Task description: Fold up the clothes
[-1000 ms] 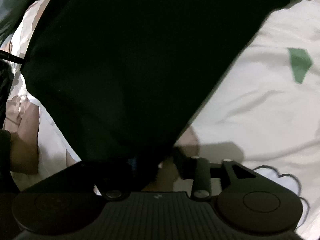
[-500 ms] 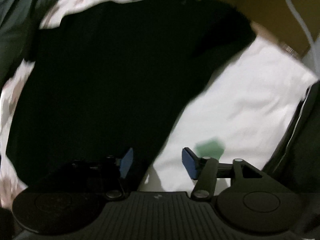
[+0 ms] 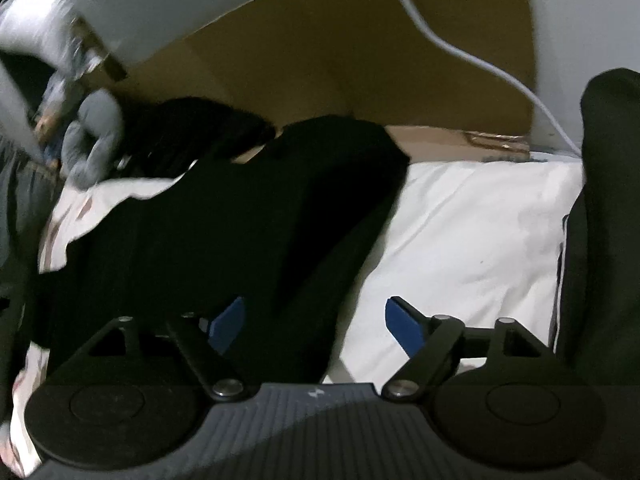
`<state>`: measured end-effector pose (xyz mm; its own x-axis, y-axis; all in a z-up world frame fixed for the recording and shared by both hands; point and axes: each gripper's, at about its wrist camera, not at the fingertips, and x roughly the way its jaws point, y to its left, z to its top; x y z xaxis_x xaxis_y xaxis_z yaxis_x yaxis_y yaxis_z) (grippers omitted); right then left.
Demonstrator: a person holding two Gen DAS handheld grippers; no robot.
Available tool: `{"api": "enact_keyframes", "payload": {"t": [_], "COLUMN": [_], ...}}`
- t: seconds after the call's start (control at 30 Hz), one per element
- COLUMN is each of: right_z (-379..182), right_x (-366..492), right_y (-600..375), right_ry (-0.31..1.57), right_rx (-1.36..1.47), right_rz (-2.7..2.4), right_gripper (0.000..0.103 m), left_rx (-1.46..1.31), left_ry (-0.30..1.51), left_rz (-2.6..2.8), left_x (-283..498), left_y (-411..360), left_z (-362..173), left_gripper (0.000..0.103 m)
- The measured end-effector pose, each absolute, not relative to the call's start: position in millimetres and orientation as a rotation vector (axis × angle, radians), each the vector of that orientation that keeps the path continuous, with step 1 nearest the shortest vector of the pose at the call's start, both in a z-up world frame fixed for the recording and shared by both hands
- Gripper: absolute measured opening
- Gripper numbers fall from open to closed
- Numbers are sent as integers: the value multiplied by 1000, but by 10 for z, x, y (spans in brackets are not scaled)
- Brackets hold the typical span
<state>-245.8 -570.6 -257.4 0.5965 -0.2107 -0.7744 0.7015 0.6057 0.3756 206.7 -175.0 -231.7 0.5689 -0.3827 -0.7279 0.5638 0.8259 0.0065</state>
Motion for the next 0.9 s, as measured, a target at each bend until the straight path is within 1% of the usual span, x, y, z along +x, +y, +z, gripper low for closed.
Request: {"api": "enact_keyframes", "payload": {"t": [0.13,0.3,0.43,0.5,0.53,0.6,0.73,0.83,0.87,0.9], "right_z": [-2705,-2792,-2903,-2967,-3009,-3088,-3243,-3339,-3362,-3369], "right_x": [-2469,-2461,-2405,-2363,-2326,-2258,-2146,-2095,-2079,-2058], "right_y": [-5900,-6032,-6155,-6205,-6239,-6293,-6383,-6409,-6412,-6408], "right_ry": [700,668,638,635,640,661,673,677,666,649], "right_rx": [785,821,882,896,902,913,962,991,997,999], "right_rz": [-615,-621,-648,-661,-669,-675,-663,-676,-679,-668], "right_gripper": [85,85,85,79,70,61,59,59,51,37], "left_rx": [209,187,181,169,162,161,135,37,17,6], "left_ry": [801,839,877,895,906,926,941,981,995,1004], "left_rz": [-653,-715,-719,-719,-718,-710,-689,-657,-658,-661], "left_x": [1807,1513,1328,1261,1218,1160,1072,1037,1001,969], "left_y": [-2286,-2779,-2988,-3022,-3014,-2983,-2874,-2751,-2725,-2707], "left_z": [-2486,-2729,-2909,-2980,-3030,-3106,-3200,-3237,-3247,-3252], "left_gripper": [86,86,86,86,86,86,86,86,86,86]}}
